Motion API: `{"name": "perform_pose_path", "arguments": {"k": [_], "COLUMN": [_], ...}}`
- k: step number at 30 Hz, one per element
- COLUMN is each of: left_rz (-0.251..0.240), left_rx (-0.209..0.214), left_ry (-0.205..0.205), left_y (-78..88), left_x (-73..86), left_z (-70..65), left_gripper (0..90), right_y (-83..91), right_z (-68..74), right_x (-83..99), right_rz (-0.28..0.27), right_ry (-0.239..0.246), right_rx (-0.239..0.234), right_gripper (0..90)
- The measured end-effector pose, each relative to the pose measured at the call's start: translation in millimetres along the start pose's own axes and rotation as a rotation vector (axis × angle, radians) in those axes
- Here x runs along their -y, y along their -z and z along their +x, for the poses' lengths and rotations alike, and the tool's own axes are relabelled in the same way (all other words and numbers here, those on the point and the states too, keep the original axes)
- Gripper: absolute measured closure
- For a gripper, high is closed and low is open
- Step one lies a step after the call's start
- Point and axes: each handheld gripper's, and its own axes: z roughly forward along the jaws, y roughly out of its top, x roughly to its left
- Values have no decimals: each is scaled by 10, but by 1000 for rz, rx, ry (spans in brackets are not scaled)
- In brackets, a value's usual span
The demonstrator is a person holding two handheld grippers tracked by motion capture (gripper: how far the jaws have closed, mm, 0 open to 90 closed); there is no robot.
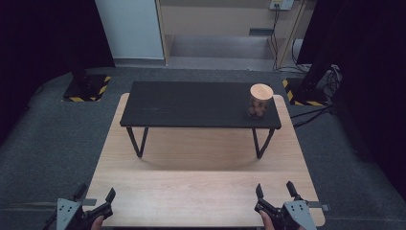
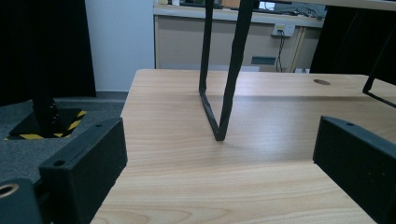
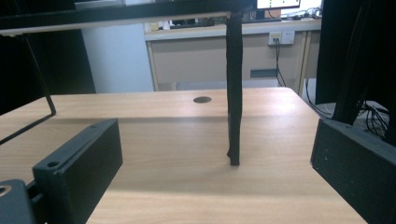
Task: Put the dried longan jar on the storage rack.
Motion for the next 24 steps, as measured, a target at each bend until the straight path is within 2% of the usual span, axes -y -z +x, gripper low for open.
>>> {"name": "perform_pose_path", "arguments": {"k": [8,24], "left_rz": [-4,4], "left_rx": [-9,-14], "left_ry": [20,10], "left_y": [-25,-92], "left_x": [-7,-28], "left_z": [-10,-27], "left_gripper": [16,16], "right_y": [50,88], "right_z": [-3,-29], "right_x": [165,249], "right_rz": [-16,-20], "right_ry": [-23,-33], "right_rx": [14,26], "right_gripper": [25,30]}}
